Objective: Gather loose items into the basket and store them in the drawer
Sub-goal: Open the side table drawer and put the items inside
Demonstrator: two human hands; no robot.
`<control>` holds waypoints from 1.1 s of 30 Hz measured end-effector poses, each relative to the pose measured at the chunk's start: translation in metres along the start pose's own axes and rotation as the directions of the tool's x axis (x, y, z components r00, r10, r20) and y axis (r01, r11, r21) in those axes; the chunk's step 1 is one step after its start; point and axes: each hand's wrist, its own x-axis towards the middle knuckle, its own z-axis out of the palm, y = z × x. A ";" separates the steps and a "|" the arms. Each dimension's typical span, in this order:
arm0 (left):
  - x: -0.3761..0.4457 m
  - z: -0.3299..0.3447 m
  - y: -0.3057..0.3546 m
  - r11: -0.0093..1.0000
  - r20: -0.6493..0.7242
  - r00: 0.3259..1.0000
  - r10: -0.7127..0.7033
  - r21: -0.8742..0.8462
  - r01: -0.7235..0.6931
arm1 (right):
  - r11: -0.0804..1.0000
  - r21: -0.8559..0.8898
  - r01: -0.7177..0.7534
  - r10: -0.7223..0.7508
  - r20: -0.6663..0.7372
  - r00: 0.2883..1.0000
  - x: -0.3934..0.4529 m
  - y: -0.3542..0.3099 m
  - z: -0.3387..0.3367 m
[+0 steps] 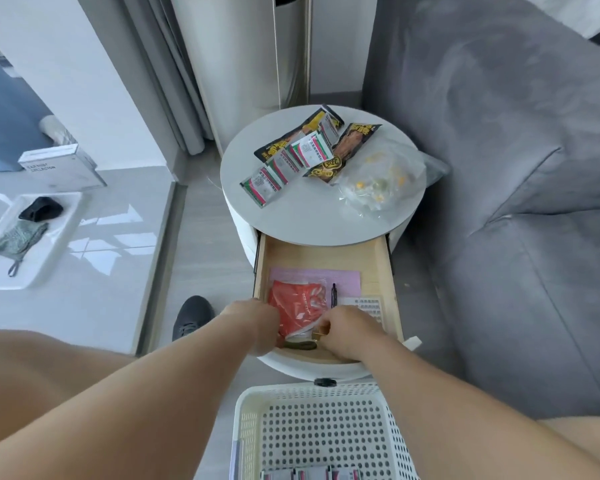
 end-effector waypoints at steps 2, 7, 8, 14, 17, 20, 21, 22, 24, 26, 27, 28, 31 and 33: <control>0.003 0.002 -0.006 0.996 -0.011 0.998 0.068 -0.055 -0.068 | 0.999 0.046 -0.007 0.006 0.016 1.000 0.003 0.002 0.000; 0.006 0.011 -0.001 0.982 0.170 0.972 0.163 0.063 -0.176 | 0.986 0.169 -0.005 -0.007 0.066 0.998 0.004 0.004 0.000; 0.006 0.011 0.002 0.977 0.202 0.967 0.153 0.115 -0.179 | 0.983 0.182 -0.002 -0.016 0.096 0.995 0.003 0.004 0.001; 0.012 0.014 0.002 0.986 0.282 0.954 0.099 0.102 -0.132 | 0.974 0.221 -0.038 0.049 -0.047 0.998 0.001 0.003 0.002; 0.014 0.017 0.001 0.986 0.208 0.970 0.125 0.087 -0.146 | 0.963 0.264 -0.054 0.082 -0.099 0.992 0.003 0.007 -0.002; 0.011 0.017 0.000 0.978 0.158 0.972 0.175 0.089 -0.191 | 0.987 0.158 0.000 -0.009 0.058 0.998 0.001 0.003 0.002; 0.011 0.017 0.000 0.976 0.169 0.970 0.177 0.099 -0.195 | 0.993 0.113 0.023 -0.033 0.089 0.995 0.001 0.002 0.004; 0.011 0.017 0.000 0.975 0.187 0.968 0.168 0.112 -0.191 | 0.995 0.089 0.039 -0.048 0.102 0.994 0.000 0.001 0.006; 0.010 0.016 0.002 0.975 0.215 0.967 0.134 0.144 -0.167 | 0.994 0.098 0.051 -0.061 0.103 0.993 0.003 0.002 0.007; 0.009 0.014 0.005 0.974 0.230 0.968 0.099 0.176 -0.141 | 0.994 0.090 0.059 -0.069 0.109 0.992 0.005 0.003 0.007; 0.008 0.012 0.006 0.972 0.233 0.968 0.094 0.188 -0.140 | 0.996 0.069 0.057 -0.065 0.115 0.991 0.006 0.004 0.008; 0.007 0.010 0.007 0.970 0.235 0.967 0.094 0.199 -0.143 | 0.998 0.039 0.052 -0.056 0.114 0.992 0.006 0.003 0.009; 0.004 0.008 0.009 0.975 0.229 0.968 0.101 0.173 -0.142 | 1.000 -0.014 0.019 -0.018 0.107 0.994 0.010 0.001 0.012; 0.005 0.008 0.009 0.981 0.216 0.971 0.105 0.140 -0.137 | 1.000 -0.027 -0.011 0.014 0.129 0.992 0.011 0.002 0.011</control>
